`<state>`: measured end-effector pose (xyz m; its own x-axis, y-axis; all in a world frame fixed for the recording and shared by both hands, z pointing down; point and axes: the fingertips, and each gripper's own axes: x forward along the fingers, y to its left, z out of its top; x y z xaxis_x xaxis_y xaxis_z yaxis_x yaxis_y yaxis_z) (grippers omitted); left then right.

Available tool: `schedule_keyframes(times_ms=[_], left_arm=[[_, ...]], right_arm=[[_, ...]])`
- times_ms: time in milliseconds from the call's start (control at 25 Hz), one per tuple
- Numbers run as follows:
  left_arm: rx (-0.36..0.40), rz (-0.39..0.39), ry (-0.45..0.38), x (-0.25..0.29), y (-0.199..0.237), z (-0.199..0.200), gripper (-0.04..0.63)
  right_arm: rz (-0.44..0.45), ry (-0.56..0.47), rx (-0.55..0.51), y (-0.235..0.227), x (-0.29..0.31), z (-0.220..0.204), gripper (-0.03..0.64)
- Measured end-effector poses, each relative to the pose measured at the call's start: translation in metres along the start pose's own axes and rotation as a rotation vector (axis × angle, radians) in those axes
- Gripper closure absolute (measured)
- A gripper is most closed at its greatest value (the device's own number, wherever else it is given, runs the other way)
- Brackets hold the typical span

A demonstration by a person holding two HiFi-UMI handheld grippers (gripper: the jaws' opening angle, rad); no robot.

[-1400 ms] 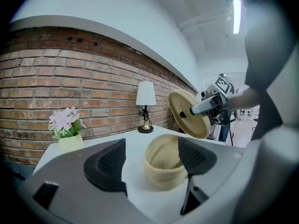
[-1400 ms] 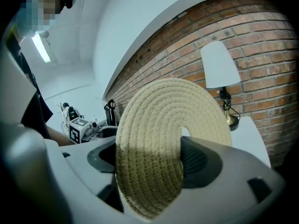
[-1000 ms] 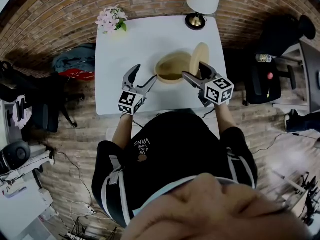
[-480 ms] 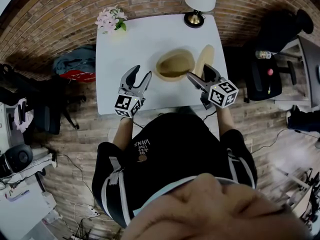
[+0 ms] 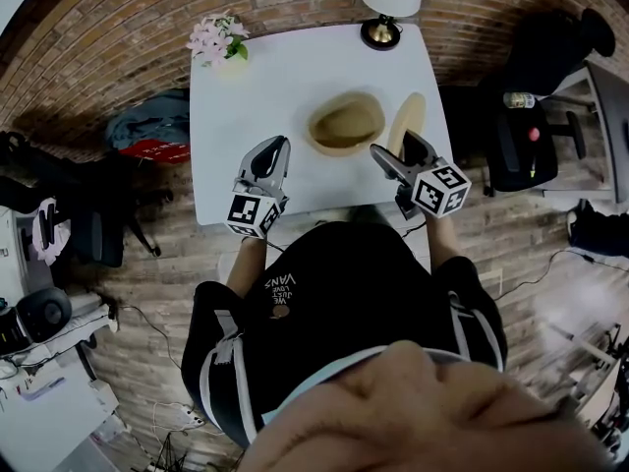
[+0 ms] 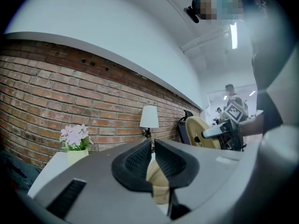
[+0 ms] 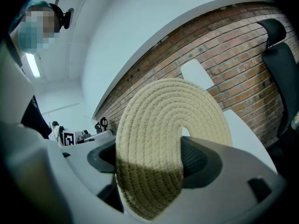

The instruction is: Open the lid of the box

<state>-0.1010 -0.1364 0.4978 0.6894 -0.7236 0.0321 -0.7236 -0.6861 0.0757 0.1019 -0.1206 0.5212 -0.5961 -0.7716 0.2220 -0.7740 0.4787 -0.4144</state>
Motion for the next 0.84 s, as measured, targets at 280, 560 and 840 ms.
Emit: schedule_keyframes(times_ms=[280,560,840], left_arm=[[-0.004,-0.015,0.002,-0.003,-0.008,0.0,0.584],[0.017,-0.02,-0.006,-0.004,-0.009,0.002,0.584],[0.006,-0.011,0.0,-0.004,-0.006,-0.002,0.584]], right_arm=[[-0.02,-0.011,0.039,0.001,-0.003,-0.007,0.255],[-0.027,-0.003,0.048,0.002,-0.003,-0.013,0.255],[-0.019,-0.01,0.044,0.003,0.001,-0.012,0.255]])
